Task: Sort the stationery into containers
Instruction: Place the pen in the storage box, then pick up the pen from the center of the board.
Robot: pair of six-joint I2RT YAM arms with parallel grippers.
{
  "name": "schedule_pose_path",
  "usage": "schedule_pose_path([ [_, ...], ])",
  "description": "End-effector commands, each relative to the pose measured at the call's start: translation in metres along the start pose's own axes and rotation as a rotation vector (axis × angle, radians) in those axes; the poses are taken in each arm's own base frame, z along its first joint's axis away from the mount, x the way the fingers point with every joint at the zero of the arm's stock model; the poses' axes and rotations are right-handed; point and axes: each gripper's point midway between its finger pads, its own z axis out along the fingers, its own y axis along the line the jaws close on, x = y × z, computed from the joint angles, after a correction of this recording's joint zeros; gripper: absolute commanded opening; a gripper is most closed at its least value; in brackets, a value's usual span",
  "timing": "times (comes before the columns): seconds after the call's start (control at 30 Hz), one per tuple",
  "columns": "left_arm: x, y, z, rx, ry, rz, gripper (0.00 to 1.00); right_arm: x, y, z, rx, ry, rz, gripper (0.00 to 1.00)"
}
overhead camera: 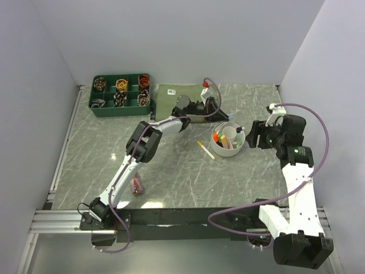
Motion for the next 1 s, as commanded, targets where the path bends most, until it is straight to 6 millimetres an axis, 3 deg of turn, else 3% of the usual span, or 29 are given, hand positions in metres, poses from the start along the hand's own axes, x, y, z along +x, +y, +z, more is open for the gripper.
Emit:
schedule_pose_path([
  [0.0, -0.021, 0.007, -0.008, -0.021, -0.040, 0.059, 0.05, -0.019, -0.002, -0.005, 0.016, -0.043, -0.011, 0.71],
  [0.03, -0.023, 0.006, -0.011, -0.022, -0.043, 0.063, 0.22, -0.019, -0.003, -0.004, 0.014, -0.039, -0.010, 0.71],
  [0.07, -0.019, 0.006, -0.014, -0.026, -0.040, 0.051, 0.28, -0.019, -0.003, -0.003, 0.014, -0.038, -0.009, 0.71],
  [0.23, -0.036, -0.005, -0.029, -0.020, -0.040, 0.103, 0.47, -0.030, -0.003, 0.001, -0.001, -0.048, -0.010, 0.71],
  [0.47, -0.074, -0.011, -0.058, -0.043, -0.035, 0.186, 0.54, -0.050, 0.010, 0.001, -0.063, -0.079, -0.031, 0.72],
  [0.5, -0.093, -0.020, -0.061, -0.044, -0.044, 0.220, 0.55, -0.053, 0.019, 0.000, -0.084, -0.078, -0.052, 0.72],
  [0.57, -0.103, -0.022, -0.081, -0.083, -0.045, 0.217, 0.55, -0.053, 0.028, 0.003, -0.108, -0.070, -0.086, 0.72],
  [0.6, -0.125, -0.035, -0.085, -0.097, -0.050, 0.252, 0.55, -0.054, 0.042, 0.005, -0.147, -0.069, -0.115, 0.72],
  [0.67, -0.121, -0.036, -0.113, -0.175, -0.038, 0.193, 0.57, -0.052, 0.056, 0.011, -0.179, -0.060, -0.132, 0.71],
  [0.7, -0.139, -0.051, -0.120, -0.202, -0.037, 0.205, 0.57, -0.053, 0.066, 0.013, -0.206, -0.064, -0.150, 0.71],
  [0.73, -0.119, -0.053, -0.139, -0.252, -0.019, 0.126, 0.60, -0.050, 0.078, 0.020, -0.229, -0.042, -0.169, 0.71],
  [0.77, -0.135, -0.076, -0.142, -0.263, -0.020, 0.147, 0.61, -0.048, 0.085, 0.025, -0.242, -0.031, -0.178, 0.71],
  [0.83, -0.099, -0.084, -0.165, -0.355, 0.031, 0.000, 0.63, -0.048, 0.096, 0.044, -0.245, -0.001, -0.206, 0.71],
  [0.87, -0.110, -0.103, -0.166, -0.379, 0.039, 0.013, 0.63, -0.050, 0.099, 0.051, -0.239, 0.008, -0.220, 0.70],
  [0.9, -0.098, -0.102, -0.172, -0.429, 0.095, 0.047, 0.62, -0.064, 0.104, 0.053, -0.235, -0.018, -0.238, 0.70],
  [0.93, -0.065, -0.097, -0.187, -0.586, 0.181, -0.121, 0.63, -0.060, 0.112, 0.068, -0.244, 0.019, -0.254, 0.70],
  [0.97, -0.066, -0.112, -0.190, -0.625, 0.235, -0.095, 0.63, -0.065, 0.113, 0.075, -0.233, 0.024, -0.263, 0.70],
])
